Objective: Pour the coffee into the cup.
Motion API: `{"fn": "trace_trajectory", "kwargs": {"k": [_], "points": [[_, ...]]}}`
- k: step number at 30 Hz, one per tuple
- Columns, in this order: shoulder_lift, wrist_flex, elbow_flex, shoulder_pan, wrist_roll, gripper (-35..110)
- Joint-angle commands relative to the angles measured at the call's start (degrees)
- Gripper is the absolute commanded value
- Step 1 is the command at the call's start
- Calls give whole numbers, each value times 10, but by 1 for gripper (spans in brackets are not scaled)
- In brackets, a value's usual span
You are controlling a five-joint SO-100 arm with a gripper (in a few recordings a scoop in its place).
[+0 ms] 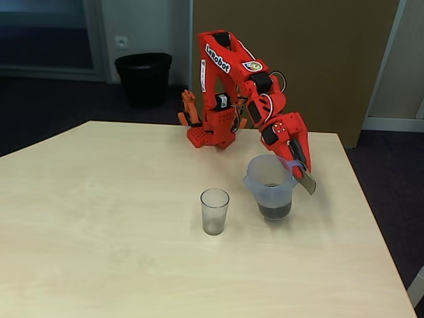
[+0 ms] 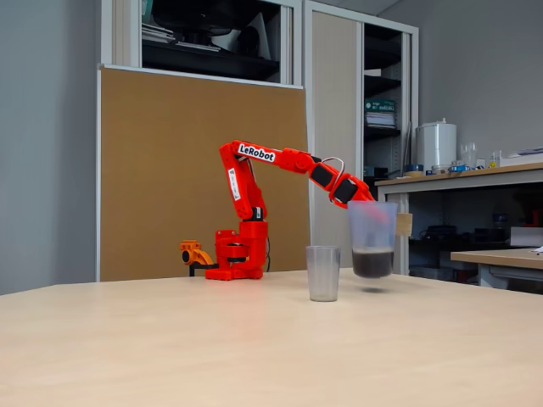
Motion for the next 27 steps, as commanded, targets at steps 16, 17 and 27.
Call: {"fn": "trace_trajectory", "kwargs": {"k": [16, 17, 27], "points": [[111, -47, 28, 20, 192, 0], [114, -53, 33, 22, 197, 0], [128, -109, 67, 40, 259, 0]]}}
